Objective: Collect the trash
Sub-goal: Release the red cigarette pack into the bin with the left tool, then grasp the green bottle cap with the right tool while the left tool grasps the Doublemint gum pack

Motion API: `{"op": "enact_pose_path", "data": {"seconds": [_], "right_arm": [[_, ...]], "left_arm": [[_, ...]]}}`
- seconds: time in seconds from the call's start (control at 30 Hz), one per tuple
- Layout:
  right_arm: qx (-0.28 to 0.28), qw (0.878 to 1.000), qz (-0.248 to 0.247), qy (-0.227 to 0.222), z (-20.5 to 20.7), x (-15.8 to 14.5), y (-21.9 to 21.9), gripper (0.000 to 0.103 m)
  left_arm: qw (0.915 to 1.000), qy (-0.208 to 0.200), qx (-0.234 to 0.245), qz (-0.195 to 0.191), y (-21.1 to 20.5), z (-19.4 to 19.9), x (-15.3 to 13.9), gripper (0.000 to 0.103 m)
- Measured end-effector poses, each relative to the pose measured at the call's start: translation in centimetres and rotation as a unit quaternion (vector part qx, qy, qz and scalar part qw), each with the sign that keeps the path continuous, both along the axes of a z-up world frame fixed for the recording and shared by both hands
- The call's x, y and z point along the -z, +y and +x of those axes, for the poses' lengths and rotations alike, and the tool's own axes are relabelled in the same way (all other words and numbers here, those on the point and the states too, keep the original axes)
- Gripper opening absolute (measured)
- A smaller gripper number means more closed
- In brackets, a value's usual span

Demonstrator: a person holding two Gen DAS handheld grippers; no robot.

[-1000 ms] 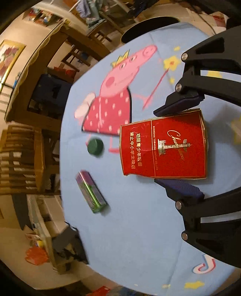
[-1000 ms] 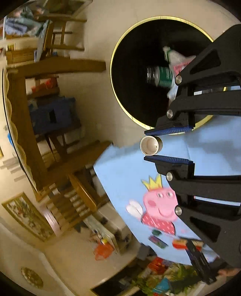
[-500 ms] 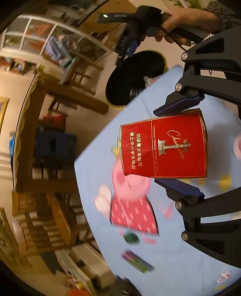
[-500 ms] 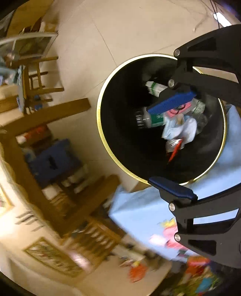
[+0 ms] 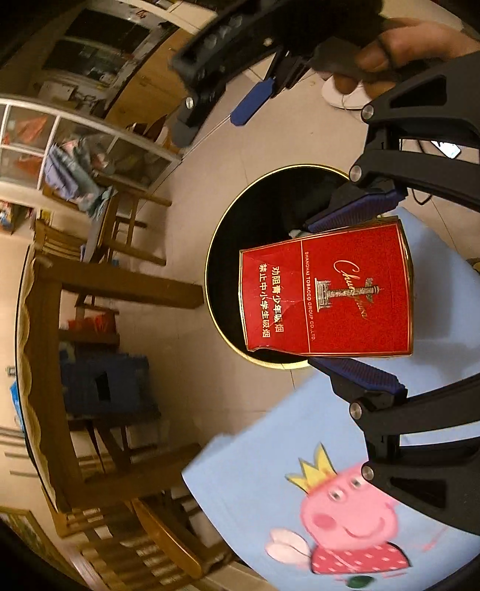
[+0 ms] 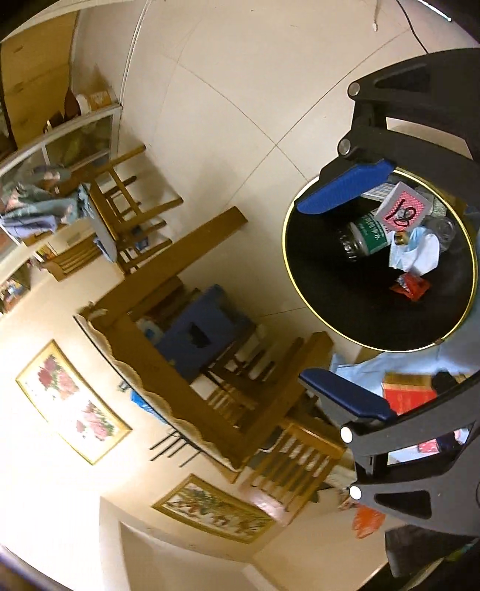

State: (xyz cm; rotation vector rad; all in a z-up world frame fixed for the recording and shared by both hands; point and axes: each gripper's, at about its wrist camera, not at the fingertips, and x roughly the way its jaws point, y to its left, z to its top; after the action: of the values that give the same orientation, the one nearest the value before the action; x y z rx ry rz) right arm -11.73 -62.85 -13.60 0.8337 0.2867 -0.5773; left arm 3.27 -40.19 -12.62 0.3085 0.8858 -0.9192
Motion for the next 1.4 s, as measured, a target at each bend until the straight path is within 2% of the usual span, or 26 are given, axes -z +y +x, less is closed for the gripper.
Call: {"op": "enact_pose_path", "data": {"seconds": [0.07, 0.13, 0.2, 0.3, 0.43, 0.67, 0.73, 0.8, 0.9, 0.97, 1.0, 1.1, 1.13, 1.17, 1.23, 1.3, 1.4], "right_arm": [[0.0, 1.0, 0.002, -0.002, -0.3, 0.0, -0.2, 0.087], [0.002, 1.0, 0.004, -0.003, -0.4, 0.0, -0.3, 0.087], [0.004, 1.0, 0.003, -0.004, -0.4, -0.1, -0.2, 0.087], [-0.002, 1.0, 0.0, 0.003, 0.2, -0.2, 0.2, 0.088], [-0.015, 1.0, -0.017, 0.02, 1.4, -0.5, 1.3, 0.088], [-0.064, 0.994, -0.058, 0.073, 5.1, -0.6, 4.2, 0.088], [-0.09, 0.989, -0.074, 0.089, 6.5, -0.4, 5.3, 0.088], [-0.134, 0.98, -0.1, 0.111, 8.4, -0.4, 7.4, 0.089], [-0.228, 0.95, -0.148, 0.154, 11.9, 0.3, 11.9, 0.089], [-0.302, 0.923, -0.175, 0.165, 13.7, 0.9, 16.1, 0.089], [-0.339, 0.903, -0.199, 0.173, 14.7, 1.0, 18.7, 0.089], [-0.414, 0.862, -0.229, 0.18, 17.3, 1.5, 25.0, 0.089], [-0.434, 0.847, -0.245, 0.184, 18.3, 1.5, 27.3, 0.088], [-0.451, 0.833, -0.258, 0.188, 19.2, 1.4, 29.4, 0.088], [-0.486, 0.812, -0.262, 0.188, 21.5, 1.2, 32.9, 0.084], [-0.516, 0.797, -0.257, 0.183, 24.6, 0.8, 36.7, 0.079], [-0.53, 0.78, -0.268, 0.196, 28.3, 0.6, 40.2, 0.077]], "left_arm": [[1.0, -0.001, 0.006, 0.006, -1.1, 0.2, 0.6, 0.067], [0.9999, 0.001, 0.008, 0.013, -1.4, 0.4, 1.3, 0.074], [0.9999, 0.007, 0.006, 0.012, -1.2, 0.7, 1.6, 0.074], [0.9998, 0.019, 0.01, 0.002, -0.7, 0.7, 1.5, 0.078], [1.0, 0.001, 0.006, -0.001, 0.8, 0.4, 0.6, 0.08], [0.9993, -0.011, -0.034, -0.01, 6.3, 0.9, -0.6, 0.09], [0.9986, -0.017, -0.049, -0.01, 8.6, 1.2, -0.9, 0.093], [0.9974, -0.026, -0.067, -0.009, 11.8, 1.5, -1.1, 0.096], [0.9952, -0.038, -0.09, -0.004, 17.0, 1.5, -0.8, 0.096], [0.9911, -0.06, -0.118, 0.012, 21.7, 1.6, -0.2, 0.096], [0.9885, -0.07, -0.132, 0.023, 23.6, 1.7, 0.2, 0.096], [0.9757, -0.097, -0.184, 0.068, 30.1, 2.8, 1.6, 0.096], [0.9676, -0.106, -0.213, 0.084, 32.7, 3.4, 2.0, 0.096], [0.9634, -0.11, -0.228, 0.088, 34.3, 3.8, 2.0, 0.096], [0.9521, -0.117, -0.27, 0.084, 38.4, 4.8, 1.8, 0.096], [0.9444, -0.112, -0.301, 0.072, 41.2, 5.6, 1.4, 0.096], [0.9405, -0.083, -0.328, 0.036, 43.6, 6.5, 0.7, 0.096]]}}
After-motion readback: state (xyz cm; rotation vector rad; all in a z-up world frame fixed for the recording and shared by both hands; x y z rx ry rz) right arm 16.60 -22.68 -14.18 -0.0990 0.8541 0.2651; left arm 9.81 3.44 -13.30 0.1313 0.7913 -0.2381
